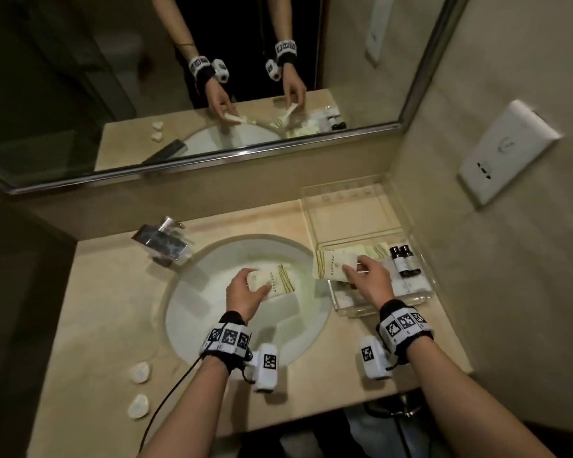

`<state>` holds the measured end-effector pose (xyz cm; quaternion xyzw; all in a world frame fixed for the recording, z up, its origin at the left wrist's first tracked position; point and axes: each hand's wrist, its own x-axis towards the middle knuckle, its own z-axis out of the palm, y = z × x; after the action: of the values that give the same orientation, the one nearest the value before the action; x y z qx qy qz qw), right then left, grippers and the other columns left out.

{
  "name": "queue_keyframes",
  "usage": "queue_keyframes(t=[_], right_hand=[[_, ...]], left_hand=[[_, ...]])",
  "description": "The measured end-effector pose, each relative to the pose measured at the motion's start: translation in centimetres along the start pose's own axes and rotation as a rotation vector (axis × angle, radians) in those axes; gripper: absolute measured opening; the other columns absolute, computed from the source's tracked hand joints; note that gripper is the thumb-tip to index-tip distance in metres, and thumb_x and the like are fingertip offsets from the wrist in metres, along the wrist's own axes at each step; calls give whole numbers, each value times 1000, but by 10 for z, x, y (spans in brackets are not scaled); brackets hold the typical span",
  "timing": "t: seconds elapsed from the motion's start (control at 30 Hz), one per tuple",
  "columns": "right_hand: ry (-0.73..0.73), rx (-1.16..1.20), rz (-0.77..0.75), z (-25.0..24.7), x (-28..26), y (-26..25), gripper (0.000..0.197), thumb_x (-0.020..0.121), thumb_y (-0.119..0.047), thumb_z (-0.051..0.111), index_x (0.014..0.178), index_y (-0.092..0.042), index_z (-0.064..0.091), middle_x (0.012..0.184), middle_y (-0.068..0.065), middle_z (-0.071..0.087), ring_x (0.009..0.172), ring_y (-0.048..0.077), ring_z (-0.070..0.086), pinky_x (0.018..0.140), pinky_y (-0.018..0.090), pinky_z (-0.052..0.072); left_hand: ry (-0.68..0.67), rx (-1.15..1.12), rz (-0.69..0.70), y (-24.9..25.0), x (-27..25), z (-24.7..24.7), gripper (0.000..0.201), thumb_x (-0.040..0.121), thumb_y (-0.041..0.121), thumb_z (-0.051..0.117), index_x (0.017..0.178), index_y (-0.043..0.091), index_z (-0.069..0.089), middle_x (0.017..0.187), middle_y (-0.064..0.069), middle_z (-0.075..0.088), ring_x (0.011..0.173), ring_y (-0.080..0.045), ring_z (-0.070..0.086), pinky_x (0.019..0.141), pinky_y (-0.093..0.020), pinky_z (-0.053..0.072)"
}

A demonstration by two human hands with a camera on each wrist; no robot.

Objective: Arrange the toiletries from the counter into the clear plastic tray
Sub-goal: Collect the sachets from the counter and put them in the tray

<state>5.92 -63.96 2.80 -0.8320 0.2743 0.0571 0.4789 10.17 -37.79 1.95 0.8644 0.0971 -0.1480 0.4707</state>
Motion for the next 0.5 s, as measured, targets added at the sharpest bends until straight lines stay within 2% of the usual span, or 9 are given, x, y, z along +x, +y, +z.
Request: queue_keyframes(t=[0.03, 0.1, 0.17, 0.23, 0.33, 0.4, 0.5], right_hand=[[26, 8, 13, -11, 1, 4, 39, 93, -20, 63, 127, -2, 57, 107, 3, 59, 95, 17, 55, 76, 20, 47], [63, 13, 24, -27, 4, 16, 39, 94, -19, 62, 127, 1, 56, 104, 2, 55, 97, 17, 52, 81, 23, 43], [47, -19, 48, -35, 12, 30, 39, 91, -22, 66, 124, -1, 59, 104, 6, 60, 102, 24, 58, 86, 29, 45], [9, -65, 85, -40, 19, 45, 46, 88, -25, 70, 127, -3, 59, 97, 4, 61, 102, 26, 61, 91, 32, 48], [-48, -131, 114, -39, 26, 59, 46, 86, -22, 73, 127, -5, 59, 78, -5, 51, 85, 18, 53, 81, 26, 43], [-65, -171, 124, -36, 26, 63, 42, 85, -19, 74, 122, -4, 59, 80, -4, 50, 85, 17, 51, 79, 25, 41], [-74, -198, 112, -32, 24, 65, 38, 82, -17, 76, 113, -5, 58, 89, 3, 58, 87, 19, 55, 81, 28, 46]], left_hand=[[16, -20, -23, 2, 1, 7, 41, 74, 15, 78, 111, 12, 61, 110, -10, 68, 101, -27, 64, 92, -40, 52], [30, -123, -61, 10, -1, 19, 39, 76, 10, 76, 111, 9, 59, 108, -14, 68, 94, -28, 65, 82, -41, 58], [19, -250, -84, 18, -4, 28, 32, 80, 3, 71, 109, 7, 57, 107, -18, 65, 85, -28, 66, 66, -37, 62], [8, -295, -90, 25, -6, 37, 26, 84, 1, 67, 105, 7, 55, 105, -16, 62, 84, -29, 65, 56, -33, 61], [-14, -319, -100, 30, -8, 47, 28, 85, 1, 65, 110, 4, 53, 107, -17, 60, 92, -33, 66, 53, -32, 61], [-39, -307, -117, 30, -9, 53, 34, 85, 2, 65, 117, 3, 52, 112, -19, 60, 96, -35, 66, 54, -33, 61], [-70, -293, -142, 31, -10, 62, 36, 85, 2, 66, 118, 3, 52, 115, -20, 60, 99, -35, 65, 55, -34, 61]])
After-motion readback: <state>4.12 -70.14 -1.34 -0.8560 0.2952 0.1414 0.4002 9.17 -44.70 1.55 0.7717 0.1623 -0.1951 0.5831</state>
